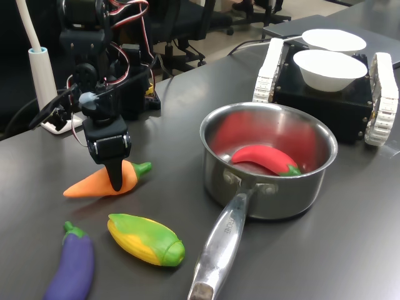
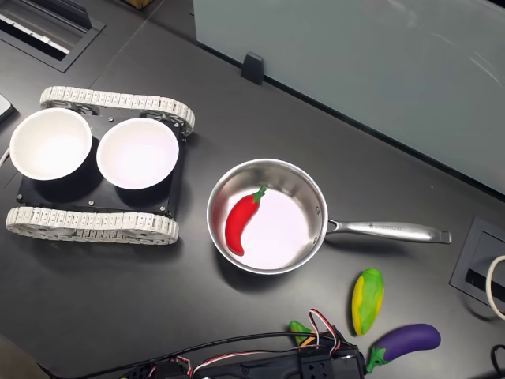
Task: Pick up the carrot and place them in the pan
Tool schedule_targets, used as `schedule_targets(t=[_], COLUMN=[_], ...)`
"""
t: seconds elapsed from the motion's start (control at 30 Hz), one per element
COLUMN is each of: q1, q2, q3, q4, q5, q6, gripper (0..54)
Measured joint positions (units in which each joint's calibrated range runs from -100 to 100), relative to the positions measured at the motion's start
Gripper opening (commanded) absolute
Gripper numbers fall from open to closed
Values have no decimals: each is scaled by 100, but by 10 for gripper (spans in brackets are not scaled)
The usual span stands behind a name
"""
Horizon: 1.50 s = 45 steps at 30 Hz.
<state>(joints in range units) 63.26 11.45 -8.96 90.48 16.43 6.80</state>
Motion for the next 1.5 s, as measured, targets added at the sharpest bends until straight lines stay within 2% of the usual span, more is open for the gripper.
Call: schedule_targets(t=[0.4, 0.9, 1.17, 1.5], q1=[77, -231, -198, -88], q2=[-715, -2837, -3603, -4032], q3=[534, 552, 163, -733], q4=[25, 76, 102, 85], q5=[-20, -435, -689, -1158], q6=[-9, -119, -331, -487], gripper=[0, 0, 0, 0])
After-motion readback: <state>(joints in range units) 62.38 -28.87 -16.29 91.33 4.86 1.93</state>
